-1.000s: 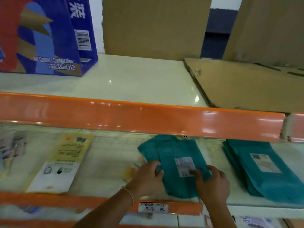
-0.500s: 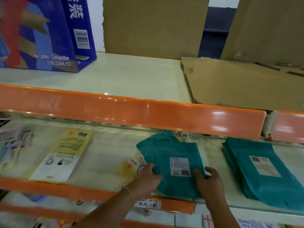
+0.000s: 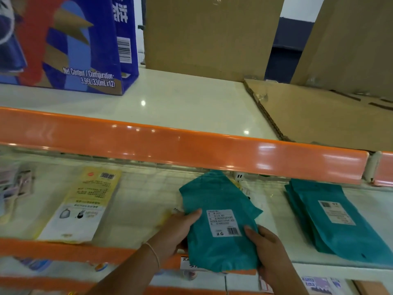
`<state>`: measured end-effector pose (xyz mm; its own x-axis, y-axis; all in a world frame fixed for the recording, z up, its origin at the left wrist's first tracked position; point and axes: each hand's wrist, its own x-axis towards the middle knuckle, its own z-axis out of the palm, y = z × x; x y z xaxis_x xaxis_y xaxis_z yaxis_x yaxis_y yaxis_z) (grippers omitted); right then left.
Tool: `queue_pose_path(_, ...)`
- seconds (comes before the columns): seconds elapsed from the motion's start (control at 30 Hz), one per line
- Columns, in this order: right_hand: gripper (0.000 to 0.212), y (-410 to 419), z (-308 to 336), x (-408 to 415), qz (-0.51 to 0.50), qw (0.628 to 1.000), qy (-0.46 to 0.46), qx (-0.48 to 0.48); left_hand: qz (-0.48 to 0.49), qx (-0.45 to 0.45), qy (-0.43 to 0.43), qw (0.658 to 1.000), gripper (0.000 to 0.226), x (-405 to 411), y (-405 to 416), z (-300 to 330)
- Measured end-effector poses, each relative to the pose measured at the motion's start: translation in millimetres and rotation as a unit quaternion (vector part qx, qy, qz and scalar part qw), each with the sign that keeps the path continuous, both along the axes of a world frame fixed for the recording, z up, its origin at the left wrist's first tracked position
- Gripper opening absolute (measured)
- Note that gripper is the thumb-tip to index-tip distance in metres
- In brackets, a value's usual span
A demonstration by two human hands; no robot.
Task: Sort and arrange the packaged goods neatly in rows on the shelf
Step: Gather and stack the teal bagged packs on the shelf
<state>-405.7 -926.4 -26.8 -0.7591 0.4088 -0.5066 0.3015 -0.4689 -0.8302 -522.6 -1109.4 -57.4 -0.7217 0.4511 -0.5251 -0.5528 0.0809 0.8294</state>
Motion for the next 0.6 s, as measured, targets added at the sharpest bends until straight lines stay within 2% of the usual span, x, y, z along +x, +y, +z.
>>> queue_pose_path(0.1,0.021,-9,-6,5,-0.020,1.000,0.015,-0.012,0.018,0.005,0.015,1.000,0.030,2,-1,-5)
queue_pose_path(0.23,0.031,-19,-12,19,-0.076,0.989,0.062,-0.107,0.070,-0.019,0.063,0.995,0.028,11,10,-3)
queue_pose_path(0.3,0.041,-21,-14,28,-0.106,0.985,0.055,-0.125,0.080,-0.022,0.061,0.995,0.022,16,19,-1)
queue_pose_path(0.37,0.039,-18,-14,37,-0.121,0.988,0.036,-0.093,0.078,-0.021,0.055,0.995,0.021,19,30,-3)
queue_pose_path(0.47,0.022,-1,-13,45,-0.144,0.988,0.030,-0.048,0.059,-0.029,0.070,0.995,0.035,20,53,-6)
queue_pose_path(0.53,0.020,22,-11,52,-0.176,0.984,0.036,-0.019,0.035,-0.023,0.095,0.995,0.027,26,76,5)
queue_pose_path(0.6,0.016,47,-5,60,-0.202,0.978,0.046,0.011,0.002,-0.005,0.104,0.995,0.029,33,105,15)
